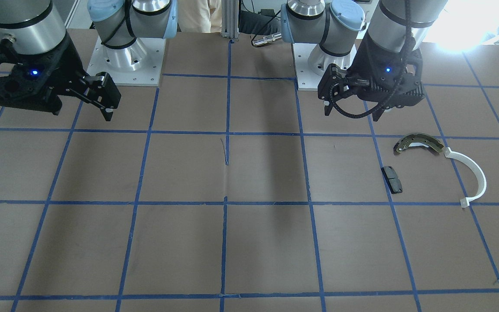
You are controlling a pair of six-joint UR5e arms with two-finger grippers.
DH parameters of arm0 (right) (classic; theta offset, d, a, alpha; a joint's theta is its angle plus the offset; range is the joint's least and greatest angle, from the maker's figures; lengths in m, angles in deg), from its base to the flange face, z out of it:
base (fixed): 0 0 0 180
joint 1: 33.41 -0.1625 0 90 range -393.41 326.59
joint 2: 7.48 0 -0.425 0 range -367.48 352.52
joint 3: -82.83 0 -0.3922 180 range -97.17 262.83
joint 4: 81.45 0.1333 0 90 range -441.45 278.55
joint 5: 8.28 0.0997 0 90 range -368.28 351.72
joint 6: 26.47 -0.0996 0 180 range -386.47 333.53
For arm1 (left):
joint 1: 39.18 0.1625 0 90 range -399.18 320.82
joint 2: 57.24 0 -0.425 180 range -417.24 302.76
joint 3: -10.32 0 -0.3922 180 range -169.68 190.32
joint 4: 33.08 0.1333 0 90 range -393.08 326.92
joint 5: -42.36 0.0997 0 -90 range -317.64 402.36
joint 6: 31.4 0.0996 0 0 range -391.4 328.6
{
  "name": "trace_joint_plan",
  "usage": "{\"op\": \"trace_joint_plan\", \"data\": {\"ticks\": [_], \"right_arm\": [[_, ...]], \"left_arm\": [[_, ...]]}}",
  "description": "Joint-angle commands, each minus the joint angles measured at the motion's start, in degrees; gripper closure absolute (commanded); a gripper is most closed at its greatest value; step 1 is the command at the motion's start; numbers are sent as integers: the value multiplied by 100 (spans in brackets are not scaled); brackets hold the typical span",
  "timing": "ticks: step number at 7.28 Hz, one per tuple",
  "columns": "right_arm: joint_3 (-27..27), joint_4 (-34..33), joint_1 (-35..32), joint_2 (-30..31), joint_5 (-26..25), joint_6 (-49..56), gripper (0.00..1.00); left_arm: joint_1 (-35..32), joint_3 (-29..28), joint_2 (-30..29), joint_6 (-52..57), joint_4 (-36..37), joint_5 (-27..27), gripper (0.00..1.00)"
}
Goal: Place bearing gear from tray to pile
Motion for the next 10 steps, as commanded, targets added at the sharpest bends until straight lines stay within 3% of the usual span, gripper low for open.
{"op": "trace_joint_plan", "data": {"ticks": [1,2,5,10], "right_arm": [[51,186,699,72,-316,303,0],[60,300,1208,151,-334,1098,0],[-19,57,3588,-13,-116,5086,0],[-194,-1839,5613,-1856,121,8423,0]], "left_arm": [[0,0,0,0,0,0,0],[0,9,0,0,0,0,0],[0,9,0,0,0,0,0],[0,9,0,0,0,0,0]]}}
